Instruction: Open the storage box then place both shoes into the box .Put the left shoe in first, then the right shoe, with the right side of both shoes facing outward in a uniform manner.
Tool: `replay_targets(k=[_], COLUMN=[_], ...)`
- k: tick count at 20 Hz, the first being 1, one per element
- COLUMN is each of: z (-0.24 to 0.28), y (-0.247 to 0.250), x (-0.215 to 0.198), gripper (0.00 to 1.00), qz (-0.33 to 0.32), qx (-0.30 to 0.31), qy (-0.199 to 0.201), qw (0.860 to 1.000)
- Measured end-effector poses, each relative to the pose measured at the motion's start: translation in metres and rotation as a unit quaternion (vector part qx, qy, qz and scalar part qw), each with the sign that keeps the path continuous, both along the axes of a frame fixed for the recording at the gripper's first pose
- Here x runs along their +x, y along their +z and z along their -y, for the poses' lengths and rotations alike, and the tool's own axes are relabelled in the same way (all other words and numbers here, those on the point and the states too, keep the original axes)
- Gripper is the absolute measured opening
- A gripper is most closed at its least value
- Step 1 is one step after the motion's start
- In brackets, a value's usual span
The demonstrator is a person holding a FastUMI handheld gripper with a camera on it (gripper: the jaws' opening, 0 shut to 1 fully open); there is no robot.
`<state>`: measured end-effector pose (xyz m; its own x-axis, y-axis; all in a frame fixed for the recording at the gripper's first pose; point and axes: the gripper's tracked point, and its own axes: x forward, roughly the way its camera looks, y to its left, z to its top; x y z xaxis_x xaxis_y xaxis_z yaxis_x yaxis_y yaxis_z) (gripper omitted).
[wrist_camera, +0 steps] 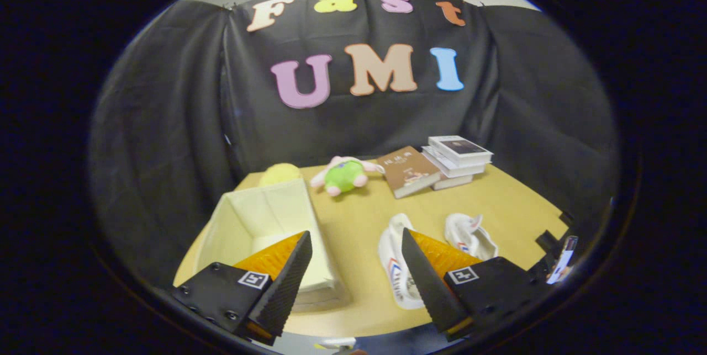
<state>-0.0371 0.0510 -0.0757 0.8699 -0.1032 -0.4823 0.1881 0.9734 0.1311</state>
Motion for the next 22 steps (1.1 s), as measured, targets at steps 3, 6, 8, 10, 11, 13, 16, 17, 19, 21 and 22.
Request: replay_targets(k=[3,6,8,10,11,13,16,17,19,21,22], z=[0.040,0.062,0.065,0.069,0.070,0.071,0.075,0.080,0.087,0.089,0.090], y=[-0.036,-0.061,-0.072,-0.081,-0.086,-0.097,-0.113,-0.118,-0.120,-0.125,-0.126], x=[-0.016,-0.021,-0.025,-0.026,-0.027,-0.026,-0.026,-0.026,-0.028,-0.023,-0.019], gripper=[1.00,1.00,1.00,1.00,1.00,1.00,1.00,1.00,0.99,0.99,0.99], qz=[-0.085,-0.145,-0.169,-0.189,-0.200,-0.218,-0.247,-0.259,-0.278,-0.286,-0.289], qx=[-0.060,-0.084,-0.080,-0.082,-0.083,-0.084,-0.089,-0.098,-0.110,-0.111,-0.111], qy=[-0.031,-0.037,-0.032,-0.026,-0.023,-0.013,-0.002,-0.001,-0.001,0.001,0.001], qw=[0.994,0.985,0.982,0.978,0.976,0.972,0.965,0.961,0.954,0.952,0.951])
